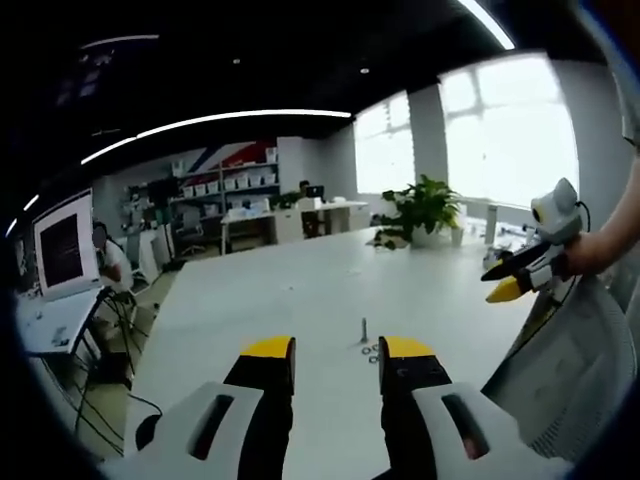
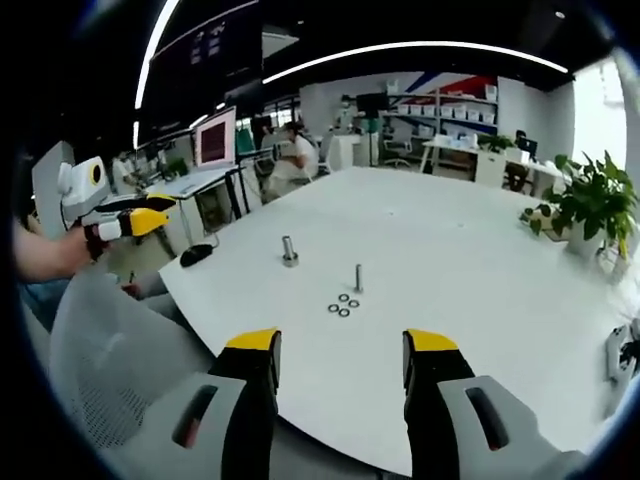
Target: Place the washer onto the threaded stud by aligning its center hole with the stud, sliding it down to the base, and recovering from edge contact or off-axis alignment until the washer reaches the visible bottom stop.
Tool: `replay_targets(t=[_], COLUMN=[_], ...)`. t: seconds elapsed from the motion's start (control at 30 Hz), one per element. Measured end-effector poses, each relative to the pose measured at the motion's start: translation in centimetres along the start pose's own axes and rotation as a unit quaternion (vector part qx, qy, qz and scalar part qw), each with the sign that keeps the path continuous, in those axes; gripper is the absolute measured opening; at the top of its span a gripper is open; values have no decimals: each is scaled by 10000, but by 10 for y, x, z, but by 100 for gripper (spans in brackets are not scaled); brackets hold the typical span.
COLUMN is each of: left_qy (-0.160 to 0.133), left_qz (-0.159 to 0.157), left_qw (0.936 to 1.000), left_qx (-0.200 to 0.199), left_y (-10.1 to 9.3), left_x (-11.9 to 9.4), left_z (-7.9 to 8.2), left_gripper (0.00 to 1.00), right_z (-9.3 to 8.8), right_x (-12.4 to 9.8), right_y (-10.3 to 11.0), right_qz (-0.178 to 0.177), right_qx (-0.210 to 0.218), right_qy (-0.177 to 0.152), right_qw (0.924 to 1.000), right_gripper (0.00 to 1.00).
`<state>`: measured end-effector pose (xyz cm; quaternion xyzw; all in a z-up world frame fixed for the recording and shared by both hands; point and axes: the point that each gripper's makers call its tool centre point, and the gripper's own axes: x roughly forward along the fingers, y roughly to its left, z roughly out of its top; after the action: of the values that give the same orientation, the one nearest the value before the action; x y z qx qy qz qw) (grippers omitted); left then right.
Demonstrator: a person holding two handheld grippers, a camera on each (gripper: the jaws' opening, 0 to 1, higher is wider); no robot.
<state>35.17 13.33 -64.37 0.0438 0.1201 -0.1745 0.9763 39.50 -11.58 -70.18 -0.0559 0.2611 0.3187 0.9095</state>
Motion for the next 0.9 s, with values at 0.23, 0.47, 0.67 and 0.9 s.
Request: replay_targets(t=[0.23,0.47,0.67,0.9], left_qy=[7,29,96,184], left_qz=[-82,-155,-155,-122], left_qw=[9999,9998,9997,9993], left_qx=[93,153,177,286], left_y=[-5,-9,-8,-8], left_x=[0,1,2,3], left_z=[0,0,-3,-6], left_gripper=[32,32,31,29], right_z=[7,6,-2,-11], right_x=[10,26,40,57], right_y=[-3,-5,-12,-18], right_qz=[10,75,49,110], right_qx=[-156,-156,21,86], right_qy=[29,144,257,467], right_qw=[9999,9997,9997,9988], right_gripper=[50,49,48,46])
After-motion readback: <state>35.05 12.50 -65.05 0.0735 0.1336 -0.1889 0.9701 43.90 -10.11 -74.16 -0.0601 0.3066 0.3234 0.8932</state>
